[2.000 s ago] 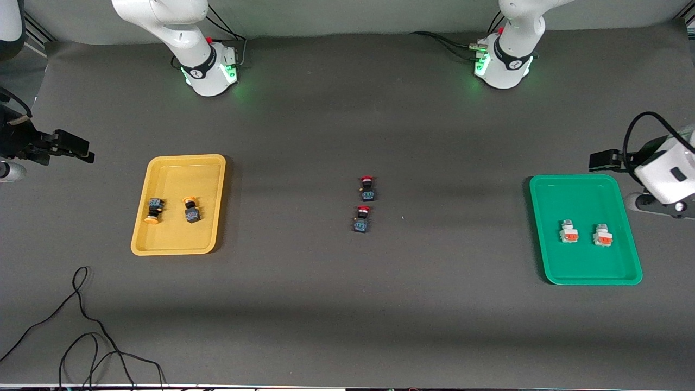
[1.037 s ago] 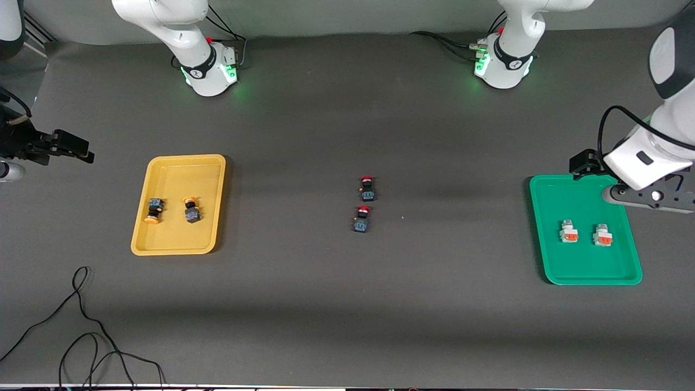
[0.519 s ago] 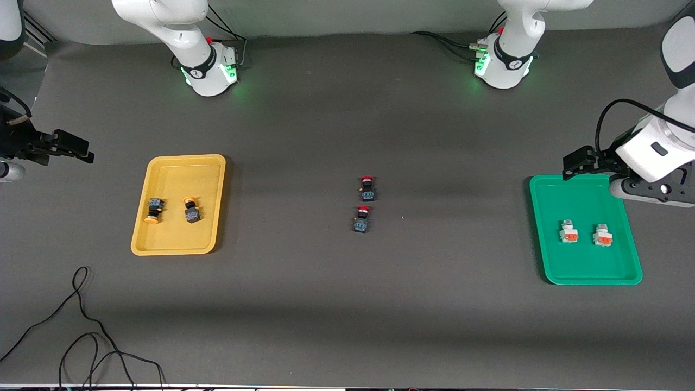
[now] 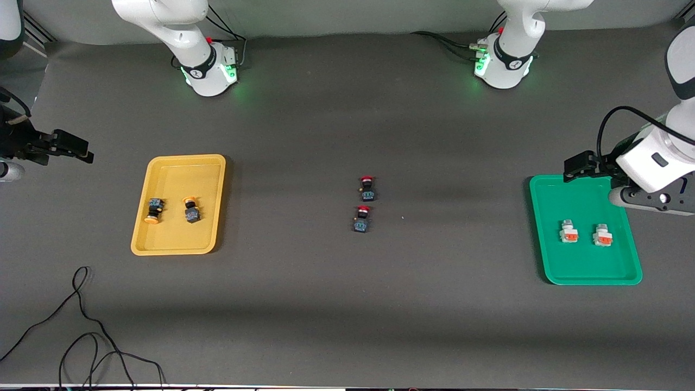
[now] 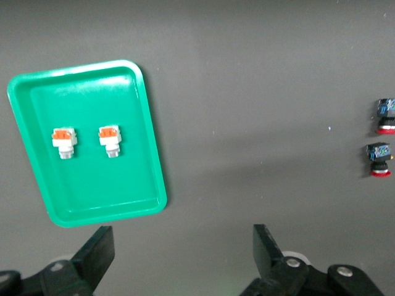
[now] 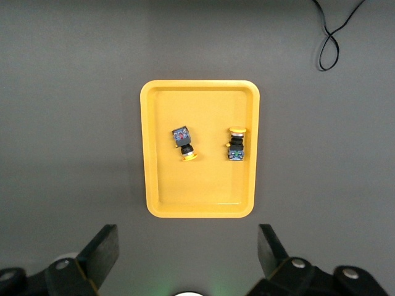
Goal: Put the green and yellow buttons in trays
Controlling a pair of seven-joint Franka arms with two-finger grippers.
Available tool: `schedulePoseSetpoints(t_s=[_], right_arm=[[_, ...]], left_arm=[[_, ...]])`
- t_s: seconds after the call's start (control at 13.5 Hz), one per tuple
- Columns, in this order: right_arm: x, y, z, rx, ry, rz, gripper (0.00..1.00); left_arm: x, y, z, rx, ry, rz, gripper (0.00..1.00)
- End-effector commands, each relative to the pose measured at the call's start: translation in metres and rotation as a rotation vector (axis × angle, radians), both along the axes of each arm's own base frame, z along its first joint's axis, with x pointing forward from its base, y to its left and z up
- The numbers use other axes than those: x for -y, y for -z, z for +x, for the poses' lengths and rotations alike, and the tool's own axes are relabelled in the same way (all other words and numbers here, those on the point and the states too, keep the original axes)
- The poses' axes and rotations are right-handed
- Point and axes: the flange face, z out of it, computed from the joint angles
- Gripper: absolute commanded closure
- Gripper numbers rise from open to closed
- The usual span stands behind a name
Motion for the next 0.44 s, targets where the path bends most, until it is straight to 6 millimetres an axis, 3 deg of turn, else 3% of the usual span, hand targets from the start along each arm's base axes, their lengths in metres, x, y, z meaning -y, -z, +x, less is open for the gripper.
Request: schedulePoseSetpoints(t_s=[0.0, 0.37], right_arm=[[-0.0004, -0.0057, 0.0016, 0.003, 0.007, -0.011, 0.0], [-0.0004, -0.0048, 0.0021, 0.001, 0.007, -0.01, 0.0]], left_arm=[[-0.0036, -0.0052, -0.0001, -0.017, 0.006, 0.015, 0.0], [-0.0122, 0.0022, -0.0046, -0.036, 0.007, 0.058, 0.0]])
